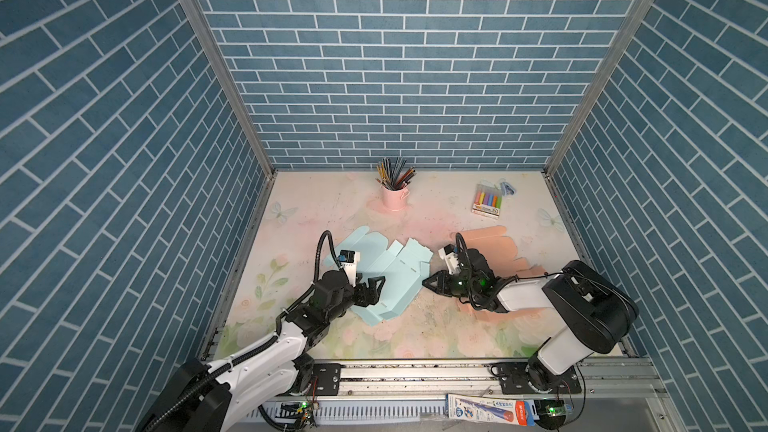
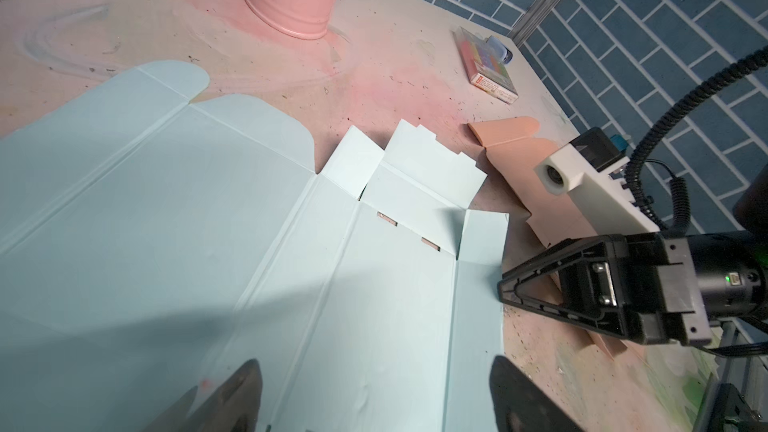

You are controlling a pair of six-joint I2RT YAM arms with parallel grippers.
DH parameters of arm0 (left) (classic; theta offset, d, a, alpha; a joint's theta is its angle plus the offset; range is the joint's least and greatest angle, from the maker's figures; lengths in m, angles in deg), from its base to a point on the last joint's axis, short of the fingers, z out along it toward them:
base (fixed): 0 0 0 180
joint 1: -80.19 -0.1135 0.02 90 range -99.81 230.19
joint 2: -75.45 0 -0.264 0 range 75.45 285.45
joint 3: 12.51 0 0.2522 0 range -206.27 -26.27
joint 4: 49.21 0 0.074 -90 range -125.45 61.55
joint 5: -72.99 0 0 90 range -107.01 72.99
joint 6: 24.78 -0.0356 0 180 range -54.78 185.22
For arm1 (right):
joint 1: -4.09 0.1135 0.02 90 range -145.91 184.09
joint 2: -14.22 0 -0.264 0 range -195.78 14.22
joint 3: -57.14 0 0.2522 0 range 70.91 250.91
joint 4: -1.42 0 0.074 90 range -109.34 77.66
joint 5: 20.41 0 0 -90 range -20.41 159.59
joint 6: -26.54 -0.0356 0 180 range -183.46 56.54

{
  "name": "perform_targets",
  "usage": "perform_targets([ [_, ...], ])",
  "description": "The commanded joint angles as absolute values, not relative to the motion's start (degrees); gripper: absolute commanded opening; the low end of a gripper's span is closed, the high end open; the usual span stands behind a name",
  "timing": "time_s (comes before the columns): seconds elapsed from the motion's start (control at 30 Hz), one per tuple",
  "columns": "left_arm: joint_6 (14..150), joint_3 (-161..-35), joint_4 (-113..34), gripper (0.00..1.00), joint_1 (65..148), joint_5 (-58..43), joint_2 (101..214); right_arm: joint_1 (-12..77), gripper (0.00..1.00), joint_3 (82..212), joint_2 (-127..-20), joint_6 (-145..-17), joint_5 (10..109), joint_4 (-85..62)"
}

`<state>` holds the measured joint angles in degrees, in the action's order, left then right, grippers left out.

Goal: Fold the paper box

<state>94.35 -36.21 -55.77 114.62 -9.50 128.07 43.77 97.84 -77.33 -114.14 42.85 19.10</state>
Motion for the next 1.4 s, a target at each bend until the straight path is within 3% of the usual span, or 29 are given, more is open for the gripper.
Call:
perform_targets([
  [0.0,94.07,-36.82,-54.8,0.86,114.89,-10.24,127.82,42.6,0.18,100.06,-75.1,-110.92,43.79,14.78],
  [0.07,94.05,-36.91,-54.6,0.86,114.88,-10.37,127.74,42.14,0.19,100.55,-74.9,-109.9,43.54,13.59],
  [0.27,94.05,-37.25,-54.57,0.87,114.8,-10.36,127.89,41.82,0.34,101.64,-75.13,-109.6,42.3,13.3],
  [0.43,93.96,-37.61,-54.6,0.87,114.88,-10.2,128.4,41.79,0.35,102.88,-76.12,-108.44,42.86,12.28],
  [1.07,93.92,-36.56,-51.5,0.87,114.83,-11.12,124.14,41.79,0.1,110.5,-80.43,-98.98,46.29,3.07],
  [1.37,94.06,-36.83,-51.45,0.87,114.88,-11.34,124.35,41.49,0.03,119.41,-81.31,-82.72,46.47,-11.5],
])
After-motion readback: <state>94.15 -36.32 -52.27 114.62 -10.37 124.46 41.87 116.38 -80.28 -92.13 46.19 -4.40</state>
